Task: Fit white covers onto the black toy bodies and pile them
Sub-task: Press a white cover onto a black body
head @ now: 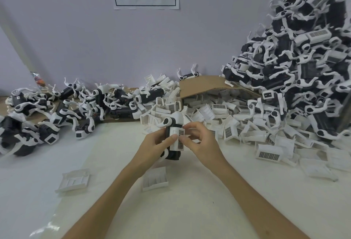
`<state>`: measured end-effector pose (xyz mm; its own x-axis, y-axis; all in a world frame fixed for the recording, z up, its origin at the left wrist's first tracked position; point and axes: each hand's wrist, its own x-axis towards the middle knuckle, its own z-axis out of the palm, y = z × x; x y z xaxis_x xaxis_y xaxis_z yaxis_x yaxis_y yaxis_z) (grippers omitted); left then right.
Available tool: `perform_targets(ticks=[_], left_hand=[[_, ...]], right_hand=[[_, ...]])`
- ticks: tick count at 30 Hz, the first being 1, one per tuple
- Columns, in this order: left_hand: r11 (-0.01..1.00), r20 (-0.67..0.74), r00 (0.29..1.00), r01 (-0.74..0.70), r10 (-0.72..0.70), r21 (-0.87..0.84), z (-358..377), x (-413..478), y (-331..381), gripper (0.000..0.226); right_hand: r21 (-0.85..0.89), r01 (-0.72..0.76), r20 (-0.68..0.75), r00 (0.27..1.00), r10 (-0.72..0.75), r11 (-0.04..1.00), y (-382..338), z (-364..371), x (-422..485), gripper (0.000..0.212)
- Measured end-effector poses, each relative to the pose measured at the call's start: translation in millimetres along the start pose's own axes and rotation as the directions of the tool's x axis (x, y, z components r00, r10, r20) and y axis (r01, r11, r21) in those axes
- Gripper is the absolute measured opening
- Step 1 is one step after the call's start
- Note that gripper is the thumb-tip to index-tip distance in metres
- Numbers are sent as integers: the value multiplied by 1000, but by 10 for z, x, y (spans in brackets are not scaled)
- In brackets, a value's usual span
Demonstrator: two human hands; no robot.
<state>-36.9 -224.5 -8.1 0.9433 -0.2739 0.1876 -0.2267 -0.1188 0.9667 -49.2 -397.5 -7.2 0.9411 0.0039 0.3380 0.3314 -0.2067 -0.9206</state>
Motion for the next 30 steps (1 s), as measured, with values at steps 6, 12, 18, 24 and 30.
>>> perform_targets(ticks=[6, 12, 18, 24, 30], left_hand=[[997, -8, 999, -50, 50, 55, 45, 0, -21, 27], [989, 0, 992, -128, 128, 77, 94, -38, -43, 33], [988, -46, 992, -115, 120, 106, 103, -44, -60, 32], [992, -73, 991, -107, 112, 68, 109, -1, -97, 20], [998, -71, 996, -61, 62, 7, 95, 31, -112, 28]], right_hand=[[-55, 51, -44, 998, -54, 997, -6, 20, -20, 20], [-126, 157, -85, 982, -169, 979, -2, 59, -68, 19], [-133, 183, -70, 979, -193, 974, 29, 66, -54, 15], [-80, 155, -68, 985, -161, 985, 36, 91, -48, 21], [-122, 36, 8, 999, -35, 992, 71, 72, -27, 16]])
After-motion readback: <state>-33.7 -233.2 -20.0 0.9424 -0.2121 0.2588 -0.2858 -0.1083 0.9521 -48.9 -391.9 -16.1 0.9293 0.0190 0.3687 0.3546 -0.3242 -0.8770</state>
